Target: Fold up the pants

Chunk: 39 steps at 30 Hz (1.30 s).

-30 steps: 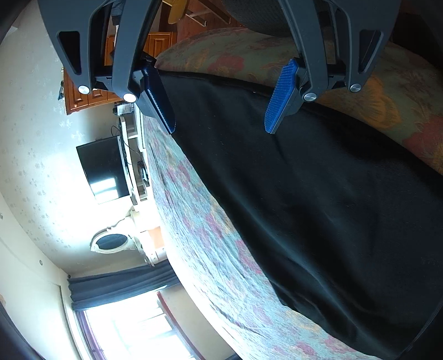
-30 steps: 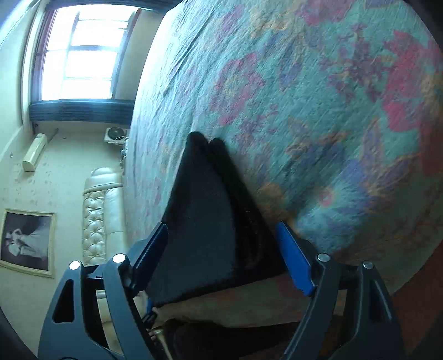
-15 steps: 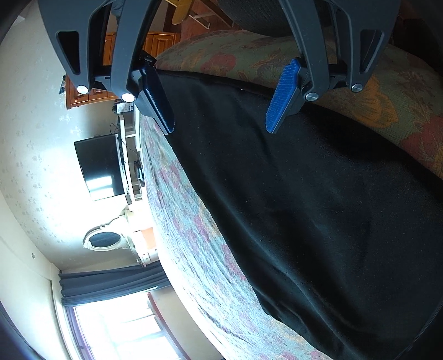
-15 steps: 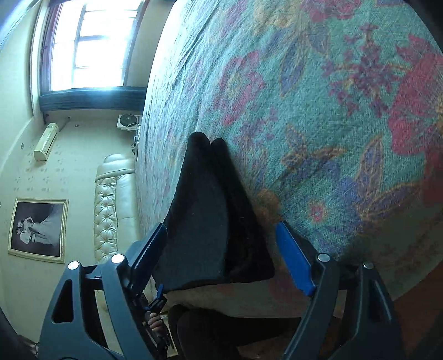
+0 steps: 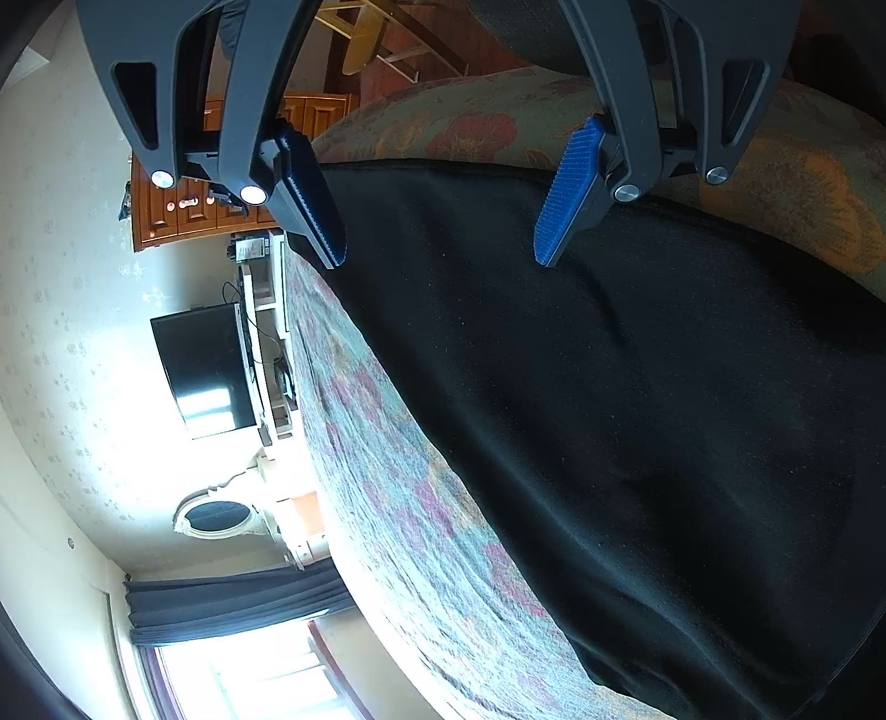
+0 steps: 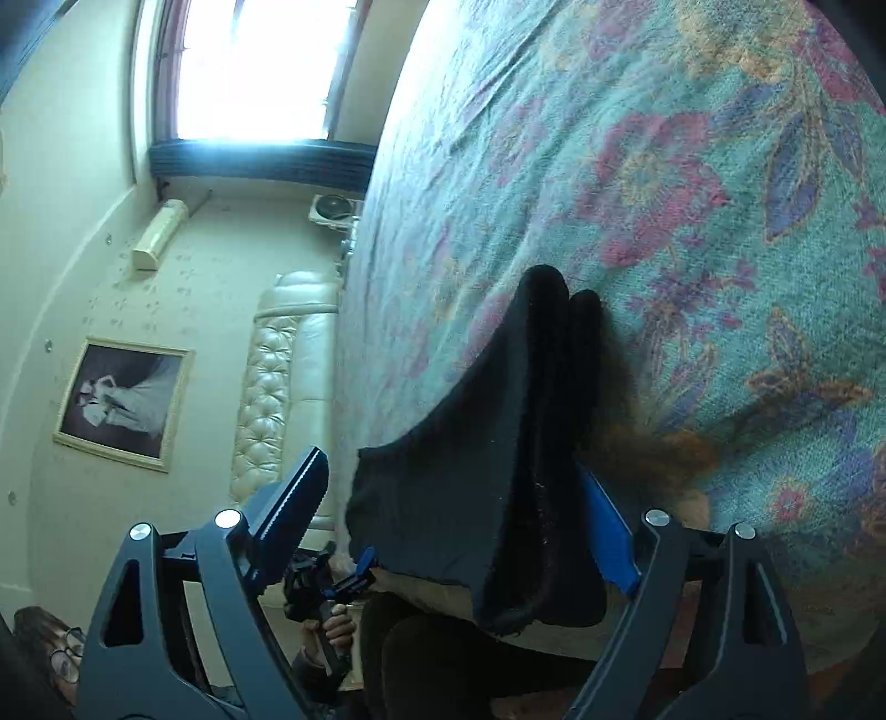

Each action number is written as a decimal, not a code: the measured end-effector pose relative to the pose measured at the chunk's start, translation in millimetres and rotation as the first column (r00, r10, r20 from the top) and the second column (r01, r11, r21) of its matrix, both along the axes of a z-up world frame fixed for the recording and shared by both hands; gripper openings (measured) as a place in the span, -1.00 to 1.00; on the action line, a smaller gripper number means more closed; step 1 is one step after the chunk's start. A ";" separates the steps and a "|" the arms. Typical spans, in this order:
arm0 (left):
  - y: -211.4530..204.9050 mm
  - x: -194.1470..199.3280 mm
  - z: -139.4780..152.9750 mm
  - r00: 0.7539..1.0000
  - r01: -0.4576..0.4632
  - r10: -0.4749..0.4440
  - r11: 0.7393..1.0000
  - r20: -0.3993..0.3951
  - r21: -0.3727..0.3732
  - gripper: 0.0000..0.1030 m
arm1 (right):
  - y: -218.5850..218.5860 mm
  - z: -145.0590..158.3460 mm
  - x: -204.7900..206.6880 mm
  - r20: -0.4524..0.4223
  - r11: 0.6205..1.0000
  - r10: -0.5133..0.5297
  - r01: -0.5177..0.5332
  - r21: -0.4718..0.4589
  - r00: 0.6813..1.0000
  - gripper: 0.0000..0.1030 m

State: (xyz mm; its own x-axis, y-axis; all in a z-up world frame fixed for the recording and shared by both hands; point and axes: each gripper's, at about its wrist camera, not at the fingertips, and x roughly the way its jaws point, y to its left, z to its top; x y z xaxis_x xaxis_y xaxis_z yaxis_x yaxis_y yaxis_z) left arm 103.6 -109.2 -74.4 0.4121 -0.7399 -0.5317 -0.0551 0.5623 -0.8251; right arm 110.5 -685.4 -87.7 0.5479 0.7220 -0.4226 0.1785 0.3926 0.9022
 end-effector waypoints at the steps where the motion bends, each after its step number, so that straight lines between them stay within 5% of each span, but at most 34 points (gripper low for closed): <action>1: -1.3 0.5 -1.5 1.000 0.004 -0.004 1.000 -0.004 0.006 0.35 | 1.5 -4.5 5.0 -0.063 0.998 0.006 -0.009 -0.060 0.998 0.66; 5: -9.9 5.7 -4.9 0.999 0.029 -0.029 0.999 -0.024 0.022 0.36 | 4.1 -13.3 7.5 -0.115 0.996 0.003 -0.013 -0.084 0.993 0.56; 9: -26.5 12.1 -1.2 0.997 0.081 -0.081 0.997 -0.009 0.010 0.36 | 15.2 -17.2 14.5 -0.212 0.984 0.024 -0.060 -0.169 0.977 -0.59; 15: -56.4 21.8 0.9 0.990 0.141 -0.141 0.990 0.010 0.021 0.42 | 38.0 18.0 15.4 -0.155 0.969 -0.014 -0.025 -0.245 0.988 -0.65; 22: -78.8 29.9 14.7 0.982 0.177 -0.170 0.979 0.079 -0.097 0.43 | 72.9 89.0 15.9 -0.055 0.955 -0.006 -0.011 -0.298 0.998 -0.68; 30: -98.2 42.8 -19.0 0.969 0.245 -0.245 0.969 0.010 -0.020 0.44 | 159.4 162.7 33.3 0.071 0.944 0.075 -0.048 -0.326 0.995 -0.68; 35: -105.8 40.3 -15.1 0.940 0.333 -0.335 0.942 0.066 0.035 0.53 | 211.2 179.8 44.9 0.097 0.937 0.149 -0.109 -0.332 0.984 -0.68; 39: -96.9 39.4 -13.6 0.947 0.317 -0.315 0.948 0.061 -0.034 0.53 | 248.7 180.1 54.1 0.094 0.932 0.191 -0.150 -0.331 0.977 -0.68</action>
State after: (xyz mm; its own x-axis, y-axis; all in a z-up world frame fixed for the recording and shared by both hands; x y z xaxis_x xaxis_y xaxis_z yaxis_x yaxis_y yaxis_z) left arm 142.9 -206.2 -88.0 0.1805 -0.8586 -0.4799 0.1652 0.5074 -0.8457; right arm 164.6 -436.7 92.5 0.4907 0.6468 -0.5838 -0.0209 0.6785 0.7343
